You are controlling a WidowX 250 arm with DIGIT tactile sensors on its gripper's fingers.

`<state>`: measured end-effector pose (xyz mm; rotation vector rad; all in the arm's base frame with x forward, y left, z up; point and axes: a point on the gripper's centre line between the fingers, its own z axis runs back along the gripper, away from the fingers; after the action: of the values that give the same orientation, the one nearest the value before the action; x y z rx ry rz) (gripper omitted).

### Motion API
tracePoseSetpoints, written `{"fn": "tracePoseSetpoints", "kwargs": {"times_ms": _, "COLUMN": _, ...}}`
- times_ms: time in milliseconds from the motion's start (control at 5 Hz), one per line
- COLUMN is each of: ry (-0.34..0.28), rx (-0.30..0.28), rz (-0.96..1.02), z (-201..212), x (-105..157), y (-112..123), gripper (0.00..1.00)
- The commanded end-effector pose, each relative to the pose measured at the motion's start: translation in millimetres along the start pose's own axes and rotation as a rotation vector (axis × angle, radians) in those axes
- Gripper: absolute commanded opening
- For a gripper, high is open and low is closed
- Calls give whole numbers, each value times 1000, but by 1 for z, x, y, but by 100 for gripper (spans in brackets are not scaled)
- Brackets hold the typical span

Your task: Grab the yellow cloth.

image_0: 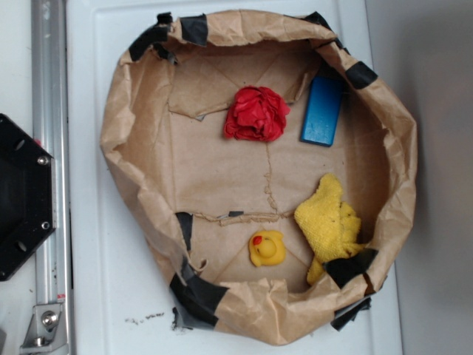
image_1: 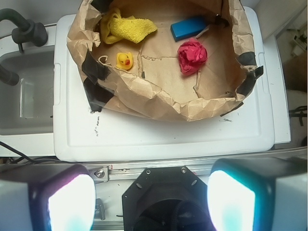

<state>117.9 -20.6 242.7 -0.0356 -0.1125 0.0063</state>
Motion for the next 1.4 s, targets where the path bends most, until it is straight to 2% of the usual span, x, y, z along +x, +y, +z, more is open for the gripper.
{"fn": "tracePoseSetpoints", "kwargs": {"times_ms": 0, "ry": 0, "rx": 0, "rz": 0, "z": 0, "x": 0, "y": 0, "gripper": 100}}
{"fn": "tracePoseSetpoints", "kwargs": {"times_ms": 200, "ry": -104, "rx": 56, "rz": -92, "z": -22, "x": 38, "y": 17, "gripper": 100}}
{"fn": "tracePoseSetpoints", "kwargs": {"times_ms": 400, "ry": -206, "rx": 57, "rz": -140, "z": -43, "x": 67, "y": 22, "gripper": 100}}
{"fn": "tracePoseSetpoints", "kwargs": {"times_ms": 600, "ry": -222, "rx": 68, "rz": -179, "z": -67, "x": 89, "y": 19, "gripper": 100}}
{"fn": "tracePoseSetpoints", "kwargs": {"times_ms": 800, "ry": -207, "rx": 38, "rz": -270, "z": -96, "x": 109, "y": 14, "gripper": 100}}
{"fn": "tracePoseSetpoints", "kwargs": {"times_ms": 1200, "ry": -224, "rx": -3, "rz": -457, "z": -135, "x": 153, "y": 11, "gripper": 100}}
